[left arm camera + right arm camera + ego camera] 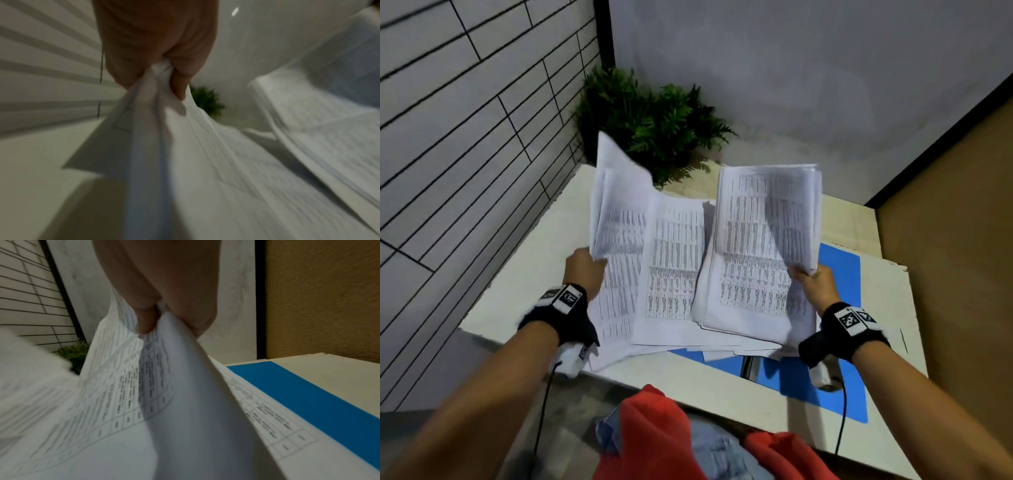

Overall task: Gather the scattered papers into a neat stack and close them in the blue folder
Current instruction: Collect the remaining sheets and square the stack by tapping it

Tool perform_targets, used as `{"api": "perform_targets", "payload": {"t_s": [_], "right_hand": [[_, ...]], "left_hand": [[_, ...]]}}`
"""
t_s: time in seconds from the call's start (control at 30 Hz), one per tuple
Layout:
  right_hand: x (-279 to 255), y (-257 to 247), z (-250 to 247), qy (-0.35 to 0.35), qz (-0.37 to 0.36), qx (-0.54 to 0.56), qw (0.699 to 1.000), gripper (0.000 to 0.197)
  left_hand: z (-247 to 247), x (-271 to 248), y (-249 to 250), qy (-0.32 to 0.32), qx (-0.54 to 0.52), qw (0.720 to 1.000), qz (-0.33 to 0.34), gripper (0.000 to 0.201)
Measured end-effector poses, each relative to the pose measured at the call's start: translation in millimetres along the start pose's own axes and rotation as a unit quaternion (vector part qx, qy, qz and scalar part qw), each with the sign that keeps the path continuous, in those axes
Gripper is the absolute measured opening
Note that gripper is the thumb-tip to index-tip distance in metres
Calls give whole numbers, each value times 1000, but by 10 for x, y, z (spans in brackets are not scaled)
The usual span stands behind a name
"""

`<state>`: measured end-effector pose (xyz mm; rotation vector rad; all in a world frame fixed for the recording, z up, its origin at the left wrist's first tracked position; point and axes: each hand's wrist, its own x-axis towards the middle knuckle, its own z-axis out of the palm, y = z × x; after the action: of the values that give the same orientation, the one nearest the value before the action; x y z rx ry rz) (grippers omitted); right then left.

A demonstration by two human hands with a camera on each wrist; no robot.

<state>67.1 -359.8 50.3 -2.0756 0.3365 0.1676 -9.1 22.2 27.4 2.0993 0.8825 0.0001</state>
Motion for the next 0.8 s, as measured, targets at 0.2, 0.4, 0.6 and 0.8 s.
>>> {"api": "perform_targets", "payload": {"t_s": [0.2, 0.4, 0.6, 0.8], "right_hand": [[-102, -86, -41, 8, -41, -100, 994, 15], [-192, -425, -100, -7, -53, -15, 998, 24], [-476, -801, -176, -111, -119, 82, 983, 6], [-592, -855, -237, -134, -90, 115, 980, 21]], "left_hand": [[-706, -351, 745, 151, -122, 974, 115, 25], [-639, -639, 891, -5, -271, 951, 149, 28], [-249, -718, 990, -146, -396, 903, 75, 52], [-19, -912, 1169, -150, -343, 919, 125, 26]]}}
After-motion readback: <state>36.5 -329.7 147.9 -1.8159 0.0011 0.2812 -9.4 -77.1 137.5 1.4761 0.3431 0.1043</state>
